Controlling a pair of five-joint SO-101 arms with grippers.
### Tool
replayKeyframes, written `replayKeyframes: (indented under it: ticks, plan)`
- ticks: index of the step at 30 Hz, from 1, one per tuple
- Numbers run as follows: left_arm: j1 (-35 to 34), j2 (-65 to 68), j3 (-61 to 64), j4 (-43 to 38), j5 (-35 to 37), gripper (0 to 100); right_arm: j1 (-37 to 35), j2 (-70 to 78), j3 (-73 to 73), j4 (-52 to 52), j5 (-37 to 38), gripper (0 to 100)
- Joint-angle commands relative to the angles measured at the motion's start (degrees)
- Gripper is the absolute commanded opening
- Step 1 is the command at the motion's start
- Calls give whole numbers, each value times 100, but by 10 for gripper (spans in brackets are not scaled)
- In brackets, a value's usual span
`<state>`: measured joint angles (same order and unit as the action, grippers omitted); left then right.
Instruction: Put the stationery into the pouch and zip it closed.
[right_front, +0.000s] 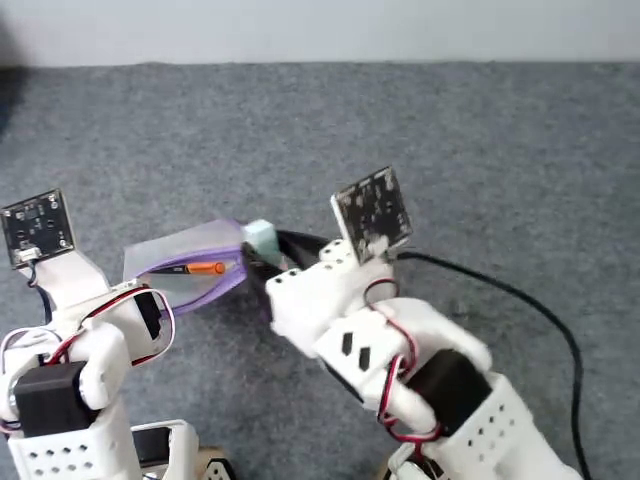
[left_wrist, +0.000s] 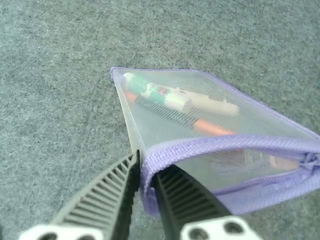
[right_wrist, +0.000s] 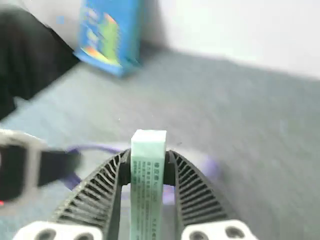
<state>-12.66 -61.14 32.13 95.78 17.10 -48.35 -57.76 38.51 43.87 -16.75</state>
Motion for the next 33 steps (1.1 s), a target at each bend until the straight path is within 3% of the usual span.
replayKeyframes:
  ticks: [1,7,14,23,26,33]
  plan:
    - [-62,-18,-57,-70,62,11,-338,-259,642,-1789,-70,8]
    - [-62,-18,-57,-70,62,11,-743,-40,2110,-4593,105,8]
    - [-62,-18,-57,-70,62,11,-787,875,2927,-6378,519,8]
    - [-62,-18,-57,-70,62,11,-778,1859,2954,-7125,563,9]
    - [-62,-18,-57,-70,62,11,-804,1868,2954,-7037,905,17]
    - [-62,-18,-57,-70,62,11,-804,1701,2919,-6281,1090,195]
